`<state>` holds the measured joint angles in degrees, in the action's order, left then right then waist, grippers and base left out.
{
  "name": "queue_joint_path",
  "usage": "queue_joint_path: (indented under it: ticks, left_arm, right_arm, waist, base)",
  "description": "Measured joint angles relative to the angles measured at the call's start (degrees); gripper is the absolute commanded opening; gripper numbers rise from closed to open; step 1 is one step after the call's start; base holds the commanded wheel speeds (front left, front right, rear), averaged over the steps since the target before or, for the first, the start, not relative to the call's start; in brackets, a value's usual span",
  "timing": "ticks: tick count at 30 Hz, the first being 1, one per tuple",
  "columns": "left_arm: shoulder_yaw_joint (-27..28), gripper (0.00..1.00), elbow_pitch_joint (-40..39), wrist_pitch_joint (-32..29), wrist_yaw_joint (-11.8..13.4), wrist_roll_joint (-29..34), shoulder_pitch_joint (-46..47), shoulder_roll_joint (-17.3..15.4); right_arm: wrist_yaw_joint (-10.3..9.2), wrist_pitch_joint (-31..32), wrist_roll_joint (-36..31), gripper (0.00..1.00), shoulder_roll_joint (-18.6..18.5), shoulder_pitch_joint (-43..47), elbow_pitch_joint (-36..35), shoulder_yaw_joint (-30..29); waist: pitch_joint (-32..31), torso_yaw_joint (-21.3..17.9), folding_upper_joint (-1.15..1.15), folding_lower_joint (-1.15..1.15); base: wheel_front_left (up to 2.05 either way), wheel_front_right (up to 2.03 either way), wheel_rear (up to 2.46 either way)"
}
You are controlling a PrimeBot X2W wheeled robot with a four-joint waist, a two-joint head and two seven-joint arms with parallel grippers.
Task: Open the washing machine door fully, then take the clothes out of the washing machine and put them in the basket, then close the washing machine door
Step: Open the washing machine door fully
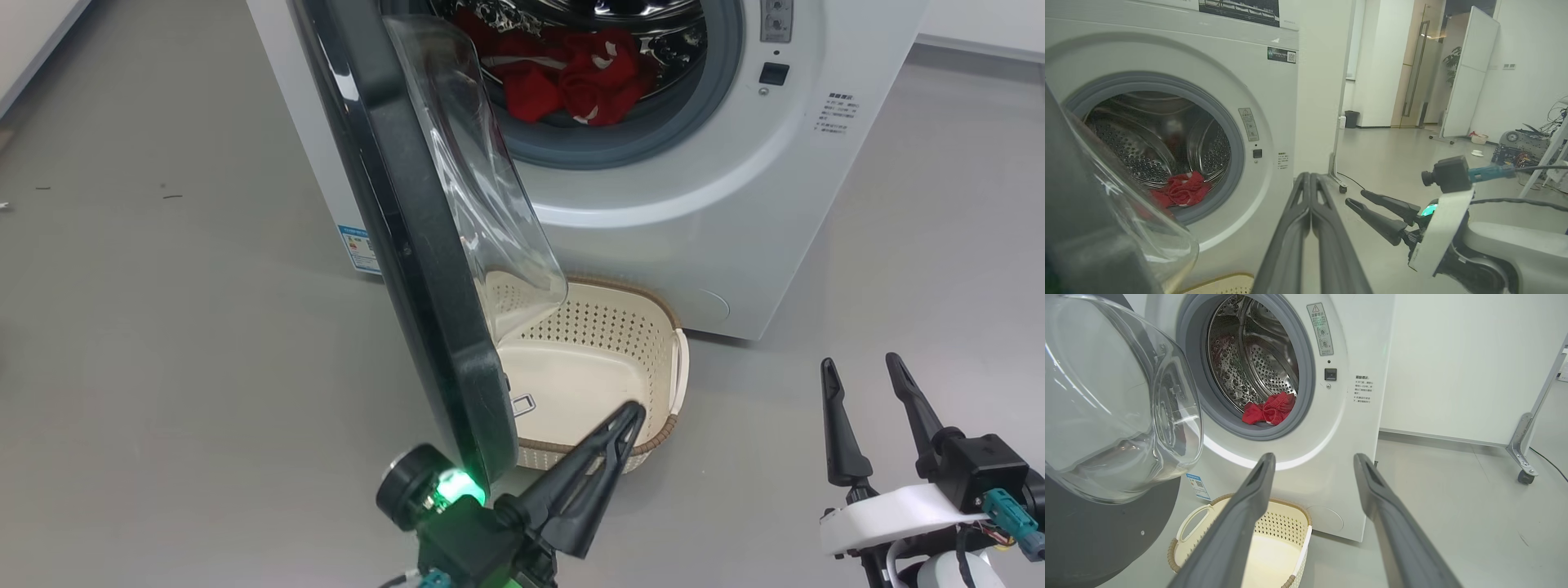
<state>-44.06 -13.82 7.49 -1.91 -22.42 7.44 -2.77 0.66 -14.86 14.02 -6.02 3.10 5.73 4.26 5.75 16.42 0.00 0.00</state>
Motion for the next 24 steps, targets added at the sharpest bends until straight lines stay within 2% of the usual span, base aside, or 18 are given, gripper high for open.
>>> queue_joint_path:
  ticks: [5,15,24]
  left_arm:
    - [-0.49,0.00,4.42,-3.41,0.26,-0.49,-1.39,-0.08]
    - [4.17,0.00,9.75,-4.92,5.24,0.85,-1.97,-0.10]
    - [5.72,0.00,11.11,-4.80,6.24,1.26,-1.81,-0.10]
  right_arm:
    - [0.46,0.00,-0.05,1.00,0.24,0.00,0.23,-0.20]
    - [0.74,0.00,-0.49,1.00,0.47,-0.01,0.42,-1.20]
    - [1.23,0.00,-0.58,1.00,0.56,-0.03,0.46,-1.92]
  waist:
    - [0.35,-0.01,0.00,0.00]
    - [0.99,-0.34,0.00,0.00]
    - [1.26,-0.29,0.00,0.00]
  base:
    - [0.00,0.00,0.00]
    - [0.00,0.00,0.00]
    - [0.00,0.00,0.00]
